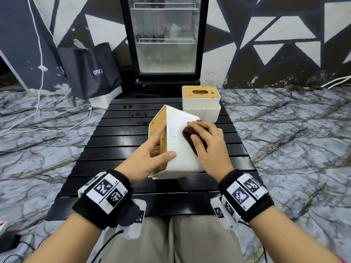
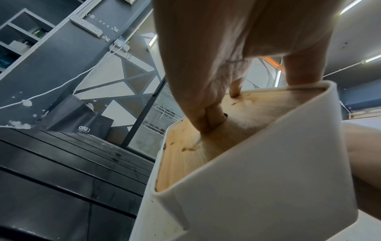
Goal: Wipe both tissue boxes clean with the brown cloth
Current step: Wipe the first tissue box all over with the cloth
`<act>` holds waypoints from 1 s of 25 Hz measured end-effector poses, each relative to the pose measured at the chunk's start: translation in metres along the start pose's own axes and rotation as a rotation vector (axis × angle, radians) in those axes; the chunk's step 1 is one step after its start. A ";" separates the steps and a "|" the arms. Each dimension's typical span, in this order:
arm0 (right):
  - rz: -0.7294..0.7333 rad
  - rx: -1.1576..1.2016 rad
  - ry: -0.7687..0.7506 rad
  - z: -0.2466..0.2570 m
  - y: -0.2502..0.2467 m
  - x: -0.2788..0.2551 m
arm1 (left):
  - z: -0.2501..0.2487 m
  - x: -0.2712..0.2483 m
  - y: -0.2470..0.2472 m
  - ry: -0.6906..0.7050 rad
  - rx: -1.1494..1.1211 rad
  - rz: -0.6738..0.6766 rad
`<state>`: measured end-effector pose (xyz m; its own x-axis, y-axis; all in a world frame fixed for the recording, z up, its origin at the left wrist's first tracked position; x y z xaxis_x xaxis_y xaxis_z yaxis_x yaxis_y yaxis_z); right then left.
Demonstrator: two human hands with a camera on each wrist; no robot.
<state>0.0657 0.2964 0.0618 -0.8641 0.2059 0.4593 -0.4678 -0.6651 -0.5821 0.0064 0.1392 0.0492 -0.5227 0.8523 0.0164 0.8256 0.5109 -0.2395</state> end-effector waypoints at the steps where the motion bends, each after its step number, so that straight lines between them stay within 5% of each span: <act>1: 0.004 -0.001 -0.002 -0.001 0.000 -0.003 | -0.001 0.000 0.000 0.000 -0.002 0.003; 25: 0.063 -0.047 -0.017 0.021 0.003 0.030 | -0.011 0.000 0.013 -0.019 0.050 0.004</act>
<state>0.0421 0.2861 0.0881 -0.8890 0.1525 0.4318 -0.4213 -0.6420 -0.6406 0.0195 0.1476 0.0569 -0.5235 0.8520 -0.0030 0.8163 0.5006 -0.2882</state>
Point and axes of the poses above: each hand's wrist, its own x-axis towards the middle knuckle, its own y-axis out of the palm, z = x × y, the point moved 6 cm from there along x, towards the middle knuckle, and after that the axes turned 11 degrees about z, right-handed, at the moved point
